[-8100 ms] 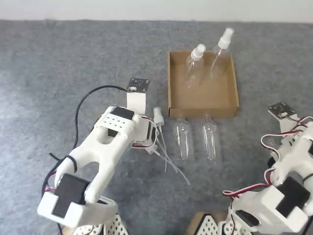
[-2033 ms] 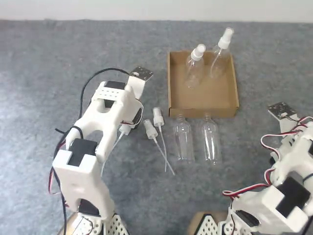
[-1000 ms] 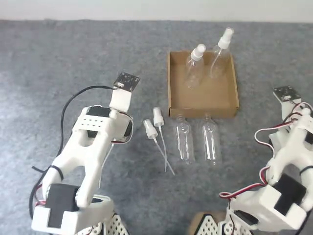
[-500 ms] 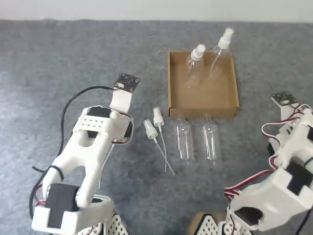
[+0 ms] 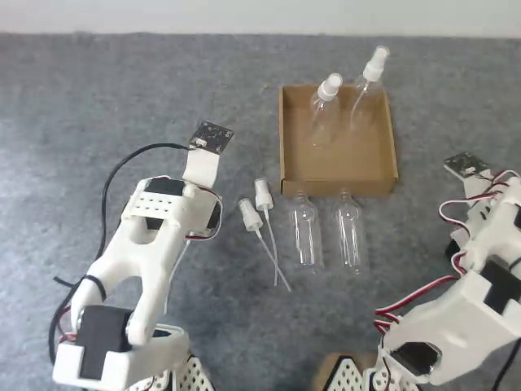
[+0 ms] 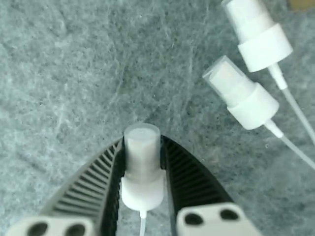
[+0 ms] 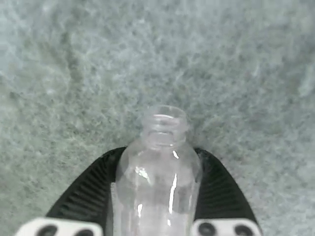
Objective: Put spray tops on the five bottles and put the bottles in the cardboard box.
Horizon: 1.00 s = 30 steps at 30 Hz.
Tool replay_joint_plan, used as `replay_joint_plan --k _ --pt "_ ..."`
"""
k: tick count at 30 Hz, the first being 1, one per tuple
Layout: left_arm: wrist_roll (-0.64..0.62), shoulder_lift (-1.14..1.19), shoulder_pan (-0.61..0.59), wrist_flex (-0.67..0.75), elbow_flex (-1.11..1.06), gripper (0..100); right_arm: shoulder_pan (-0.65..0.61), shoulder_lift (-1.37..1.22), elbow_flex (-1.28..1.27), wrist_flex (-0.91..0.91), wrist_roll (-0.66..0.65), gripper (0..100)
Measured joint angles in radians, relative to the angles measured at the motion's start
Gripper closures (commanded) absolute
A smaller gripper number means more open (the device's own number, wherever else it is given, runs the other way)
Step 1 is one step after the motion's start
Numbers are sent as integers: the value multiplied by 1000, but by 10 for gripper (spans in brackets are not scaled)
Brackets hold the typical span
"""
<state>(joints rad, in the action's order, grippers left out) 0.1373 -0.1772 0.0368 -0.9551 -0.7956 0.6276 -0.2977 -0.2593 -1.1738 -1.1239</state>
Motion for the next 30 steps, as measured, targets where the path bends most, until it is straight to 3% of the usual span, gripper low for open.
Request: replay_joint_plan --k 4,11,15,20,30 --pt "0 0 -3 0 0 990 -2 15 26 -58 3 985" --pt "-48 0 -2 0 37 990 -66 334 91 -115 259 989" --pt "-69 0 -5 -20 138 991 -259 588 91 -133 437 989" --pt "-141 -75 -81 -155 301 991 -580 816 66 -167 552 989" --pt "-183 -660 -215 -192 344 991 -1112 1083 -299 48 631 993"
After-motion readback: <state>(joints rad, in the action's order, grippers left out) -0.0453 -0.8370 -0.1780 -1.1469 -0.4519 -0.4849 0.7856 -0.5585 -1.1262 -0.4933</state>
